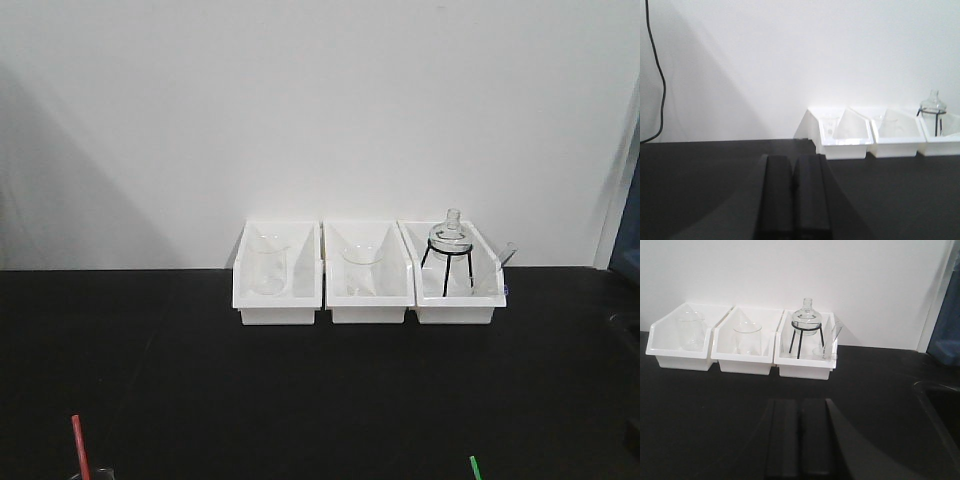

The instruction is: Sort red and green spoons into left cabinet

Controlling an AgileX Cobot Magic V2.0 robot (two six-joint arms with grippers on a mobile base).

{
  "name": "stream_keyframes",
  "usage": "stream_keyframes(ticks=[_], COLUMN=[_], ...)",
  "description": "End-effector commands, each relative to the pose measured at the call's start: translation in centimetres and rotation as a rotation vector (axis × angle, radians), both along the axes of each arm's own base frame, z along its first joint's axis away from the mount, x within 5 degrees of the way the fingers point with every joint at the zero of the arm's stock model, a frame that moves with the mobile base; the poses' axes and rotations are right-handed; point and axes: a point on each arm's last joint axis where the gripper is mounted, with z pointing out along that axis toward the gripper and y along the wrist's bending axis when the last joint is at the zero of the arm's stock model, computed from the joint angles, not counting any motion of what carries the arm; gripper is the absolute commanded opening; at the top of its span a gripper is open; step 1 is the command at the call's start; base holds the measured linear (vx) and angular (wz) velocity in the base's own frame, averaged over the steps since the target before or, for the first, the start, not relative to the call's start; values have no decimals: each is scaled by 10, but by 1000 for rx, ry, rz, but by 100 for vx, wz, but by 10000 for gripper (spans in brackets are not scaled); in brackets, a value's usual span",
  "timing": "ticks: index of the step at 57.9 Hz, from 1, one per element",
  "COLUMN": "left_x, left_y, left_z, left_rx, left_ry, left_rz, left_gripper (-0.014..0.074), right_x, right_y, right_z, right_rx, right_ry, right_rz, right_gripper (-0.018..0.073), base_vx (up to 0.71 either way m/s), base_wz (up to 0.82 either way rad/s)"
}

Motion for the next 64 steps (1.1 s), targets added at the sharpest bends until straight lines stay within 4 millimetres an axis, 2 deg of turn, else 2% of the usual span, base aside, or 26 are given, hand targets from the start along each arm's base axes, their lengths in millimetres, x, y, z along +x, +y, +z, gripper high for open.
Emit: stream_keyframes(ticks=[1, 7, 12, 17, 24, 34, 42, 48, 58, 64], left_x=[-11, -10, 1, 21, 52, 91, 109, 115, 117, 117], left_y=[1, 1, -1, -4, -8, -13, -15, -15, -16, -16], left_z=[43, 75, 97, 116, 131, 131, 125, 121, 119, 119], left_rx=[-24, -11, 10, 32, 57, 65, 66, 69, 70, 70], left_ry=[-137, -107, -53, 34, 129, 202, 234, 256, 268, 267], left_rz=[-2, -4, -4, -6, -8, -7, -6, -6, -6, -6], left_gripper=[-1, -1, -1, -1, -1, -1, 11, 45, 158, 254], right_x=[1, 1, 1, 1, 1, 1, 1, 1, 1, 1], right_y=[0, 0, 0, 0, 0, 0, 0, 0, 0, 0], right_z=[20, 21, 21, 21, 21, 21, 21, 21, 21, 21], right_rx=[13, 13, 14, 14, 14, 14, 14, 14, 13, 13], right_ry=[-121, -125, -126, -126, -127, -126, -126, -126, -125, -125], right_rz=[-2, -2, -2, -2, -2, -2, -2, -2, -2, -2], right_gripper=[-3, -3, -3, -3, -3, -1, 7, 32, 163, 309], base_vx=[0, 0, 0, 0, 0, 0, 0, 0, 0, 0], base_wz=[-1, -1, 0, 0, 0, 0, 0, 0, 0, 0])
